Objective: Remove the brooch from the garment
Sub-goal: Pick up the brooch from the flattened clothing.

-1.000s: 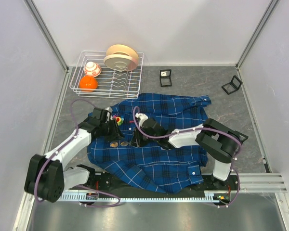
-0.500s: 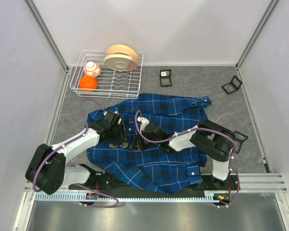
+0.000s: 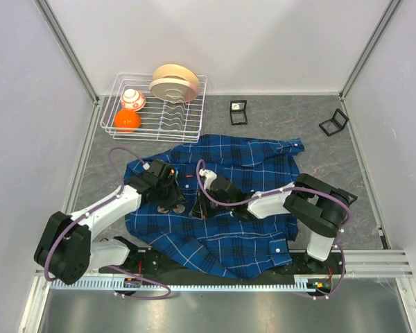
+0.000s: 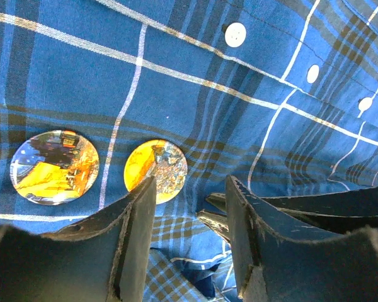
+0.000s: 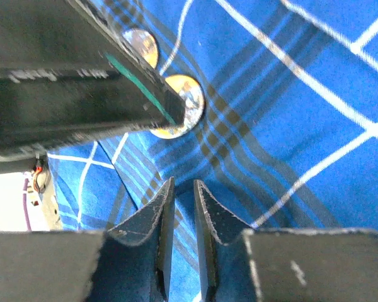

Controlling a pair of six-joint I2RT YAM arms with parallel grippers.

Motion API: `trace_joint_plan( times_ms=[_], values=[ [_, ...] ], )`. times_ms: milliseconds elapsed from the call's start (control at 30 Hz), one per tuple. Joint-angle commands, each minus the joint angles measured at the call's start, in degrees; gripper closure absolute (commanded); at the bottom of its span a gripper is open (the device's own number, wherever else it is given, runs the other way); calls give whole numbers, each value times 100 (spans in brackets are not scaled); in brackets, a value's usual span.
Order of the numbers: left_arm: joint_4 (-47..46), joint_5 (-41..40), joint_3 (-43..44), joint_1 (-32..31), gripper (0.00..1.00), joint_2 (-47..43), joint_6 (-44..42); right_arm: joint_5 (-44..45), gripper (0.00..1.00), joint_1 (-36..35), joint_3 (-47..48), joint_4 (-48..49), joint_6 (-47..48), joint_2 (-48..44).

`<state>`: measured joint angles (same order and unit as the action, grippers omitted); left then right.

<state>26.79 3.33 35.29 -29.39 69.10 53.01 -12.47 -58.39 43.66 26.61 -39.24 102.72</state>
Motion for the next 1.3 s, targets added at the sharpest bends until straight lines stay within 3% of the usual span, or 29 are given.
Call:
trace_joint_plan(
  times_ms=[0, 267, 333, 467, 733, 1033, 1267],
  values=[
    [326, 176, 584, -41, 46, 445, 271, -238, 77, -50, -357, 589, -259, 187],
    [564, -315, 725, -418, 55, 842, 385, -256, 86, -32, -437, 855, -321, 504],
    [705, -815, 769, -524, 56, 877, 341, -212, 86, -41, -446, 758, -268, 294],
    [1012, -1457, 1005, -901, 38, 1026, 104, -167, 85, -15, -306, 389, -127, 126],
    [1812, -2592, 1498, -1570, 35, 1685, 51, -475, 85, 108, -490, 924, -391, 336],
    [1786, -2689, 1542, -1632, 46, 2274, 139, -537, 86, 188, -569, 925, -259, 214],
    [1734, -2575, 1314, -1667, 68, 1818, 315, -537, 86, 188, -253, 478, 13, 231]
  ],
)
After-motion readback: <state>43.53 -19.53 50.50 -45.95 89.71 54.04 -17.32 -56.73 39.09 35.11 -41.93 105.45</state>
